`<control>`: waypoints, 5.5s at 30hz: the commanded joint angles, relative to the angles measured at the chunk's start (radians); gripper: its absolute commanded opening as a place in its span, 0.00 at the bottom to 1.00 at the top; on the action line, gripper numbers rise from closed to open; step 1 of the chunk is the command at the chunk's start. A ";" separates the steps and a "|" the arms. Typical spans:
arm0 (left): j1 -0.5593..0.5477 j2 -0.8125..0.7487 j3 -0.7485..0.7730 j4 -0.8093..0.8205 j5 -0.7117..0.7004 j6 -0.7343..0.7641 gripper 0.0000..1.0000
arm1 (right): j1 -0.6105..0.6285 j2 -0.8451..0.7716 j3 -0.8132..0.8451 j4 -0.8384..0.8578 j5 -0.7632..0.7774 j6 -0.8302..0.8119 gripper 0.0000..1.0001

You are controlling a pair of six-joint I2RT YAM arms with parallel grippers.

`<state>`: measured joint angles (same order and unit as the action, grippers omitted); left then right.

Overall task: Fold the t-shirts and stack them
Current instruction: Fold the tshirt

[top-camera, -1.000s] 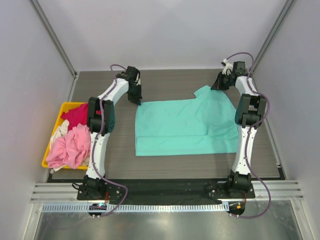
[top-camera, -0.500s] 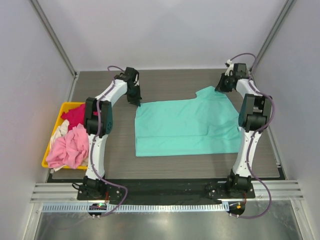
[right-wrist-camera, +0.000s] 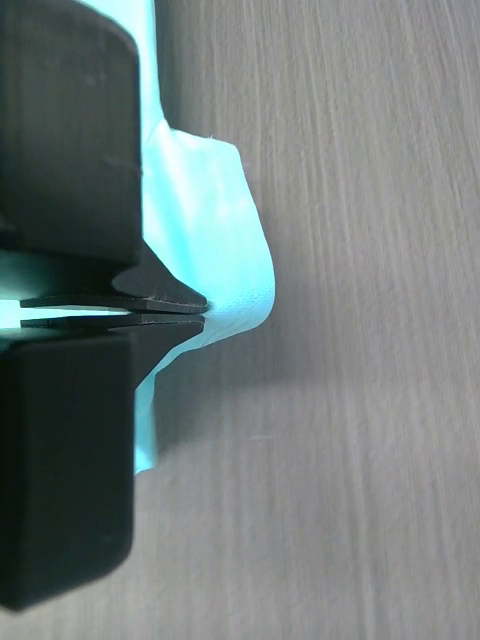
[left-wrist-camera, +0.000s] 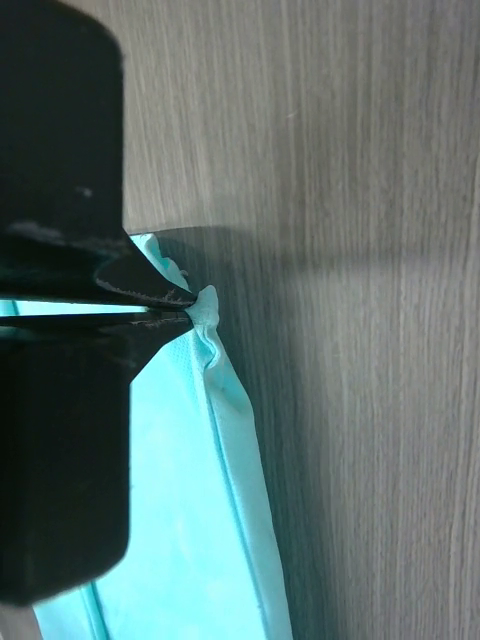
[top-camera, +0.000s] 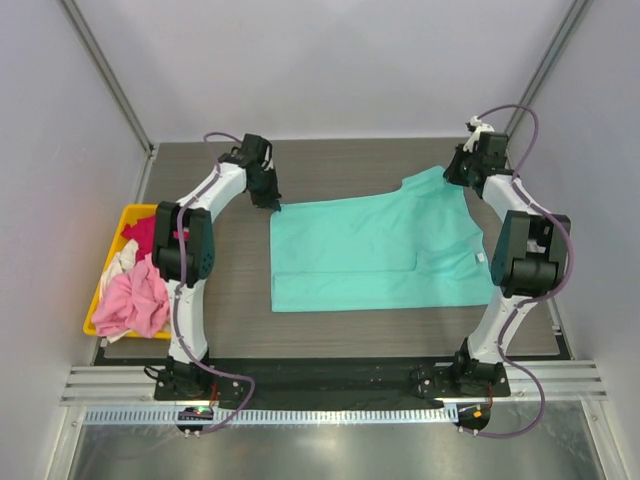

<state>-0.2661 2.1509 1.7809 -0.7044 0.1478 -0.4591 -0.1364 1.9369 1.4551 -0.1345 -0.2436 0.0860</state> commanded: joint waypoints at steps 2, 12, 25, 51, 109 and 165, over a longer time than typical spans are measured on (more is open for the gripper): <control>0.002 -0.088 -0.044 0.051 0.026 -0.019 0.00 | 0.000 -0.150 -0.111 0.101 0.115 0.030 0.01; -0.016 -0.183 -0.173 0.095 -0.017 -0.041 0.00 | 0.000 -0.338 -0.410 0.128 0.184 0.202 0.01; -0.027 -0.246 -0.302 0.160 -0.028 -0.013 0.00 | 0.000 -0.539 -0.596 0.101 0.371 0.256 0.01; -0.094 -0.286 -0.391 0.163 -0.106 -0.089 0.00 | 0.000 -0.733 -0.754 0.023 0.469 0.360 0.01; -0.228 -0.333 -0.385 -0.055 -0.271 -0.162 0.51 | 0.087 -0.582 -0.478 -0.527 0.603 0.586 0.43; -0.203 -0.344 -0.529 0.013 -0.218 -0.247 0.00 | 0.084 -0.710 -0.665 -0.418 0.676 0.551 0.01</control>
<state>-0.4709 1.8320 1.2709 -0.7059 -0.0734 -0.6998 -0.0479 1.2568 0.8078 -0.5449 0.3893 0.6518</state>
